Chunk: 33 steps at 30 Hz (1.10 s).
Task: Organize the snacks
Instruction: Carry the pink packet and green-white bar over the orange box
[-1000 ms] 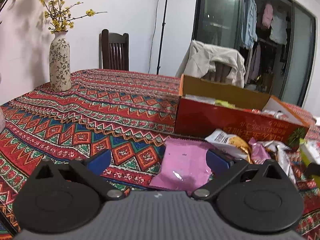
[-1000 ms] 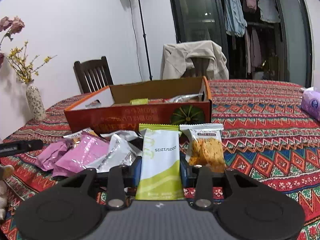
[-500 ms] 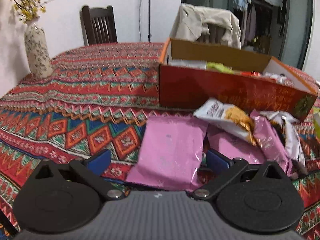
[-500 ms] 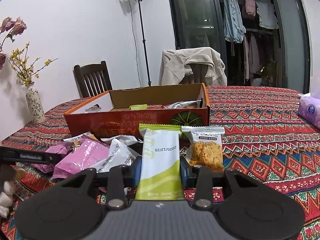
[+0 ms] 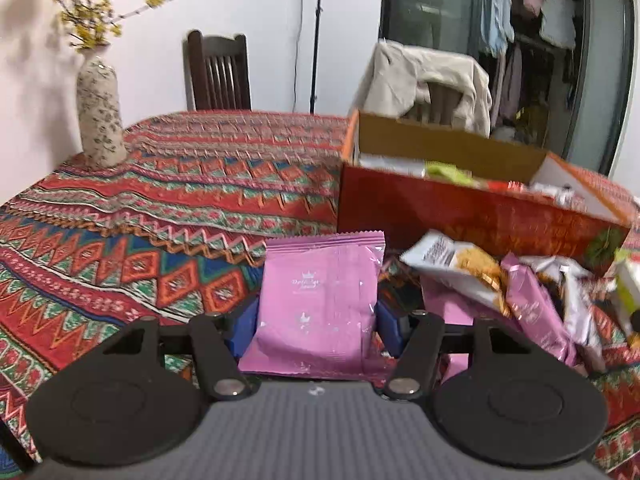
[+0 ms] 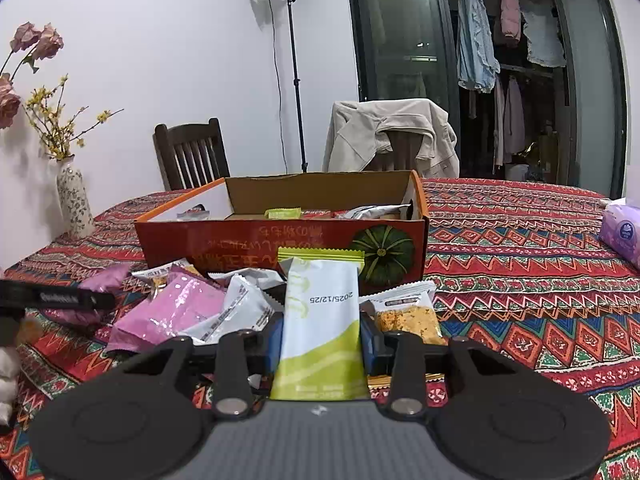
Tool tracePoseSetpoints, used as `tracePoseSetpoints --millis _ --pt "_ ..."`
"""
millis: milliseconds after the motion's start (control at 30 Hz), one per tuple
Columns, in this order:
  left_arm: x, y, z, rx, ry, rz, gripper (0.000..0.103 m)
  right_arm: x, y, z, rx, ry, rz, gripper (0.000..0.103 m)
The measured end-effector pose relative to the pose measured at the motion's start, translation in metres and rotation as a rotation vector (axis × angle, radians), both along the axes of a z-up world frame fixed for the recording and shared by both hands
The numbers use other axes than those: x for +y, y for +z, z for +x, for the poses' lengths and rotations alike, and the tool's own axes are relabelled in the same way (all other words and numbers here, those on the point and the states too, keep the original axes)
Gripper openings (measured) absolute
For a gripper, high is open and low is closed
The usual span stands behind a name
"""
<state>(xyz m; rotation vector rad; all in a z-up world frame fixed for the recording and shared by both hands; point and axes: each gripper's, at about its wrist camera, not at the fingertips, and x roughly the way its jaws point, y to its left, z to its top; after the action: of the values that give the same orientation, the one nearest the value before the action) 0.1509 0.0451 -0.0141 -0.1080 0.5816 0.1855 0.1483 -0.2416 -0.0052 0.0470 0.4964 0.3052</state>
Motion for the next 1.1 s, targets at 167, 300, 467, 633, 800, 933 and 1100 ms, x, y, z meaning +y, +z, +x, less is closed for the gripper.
tracePoseSetpoints --millis 167,300,467,633,800,933,1100 --pt "0.001 0.017 -0.017 -0.075 0.002 0.004 0.062 0.002 0.001 -0.002 -0.016 0.005 -0.012 0.036" --pt "-0.001 0.035 -0.024 -0.131 -0.009 0.014 0.062 0.006 0.006 -0.009 -0.066 0.005 -0.03 0.036" --pt "-0.012 0.057 -0.02 -0.184 -0.056 0.044 0.062 0.013 0.024 -0.009 -0.098 0.016 -0.05 0.036" --pt "-0.024 0.079 -0.004 -0.222 -0.091 0.068 0.062 0.02 0.048 0.003 -0.142 0.014 -0.064 0.036" --pt "-0.037 0.094 0.015 -0.247 -0.116 0.066 0.062 0.027 0.069 0.029 -0.166 -0.006 -0.055 0.036" --pt "-0.045 0.104 0.032 -0.277 -0.125 0.052 0.062 0.03 0.082 0.055 -0.169 -0.031 -0.045 0.036" --pt "-0.048 0.109 0.054 -0.286 -0.117 0.029 0.062 0.032 0.09 0.085 -0.157 -0.058 -0.019 0.036"
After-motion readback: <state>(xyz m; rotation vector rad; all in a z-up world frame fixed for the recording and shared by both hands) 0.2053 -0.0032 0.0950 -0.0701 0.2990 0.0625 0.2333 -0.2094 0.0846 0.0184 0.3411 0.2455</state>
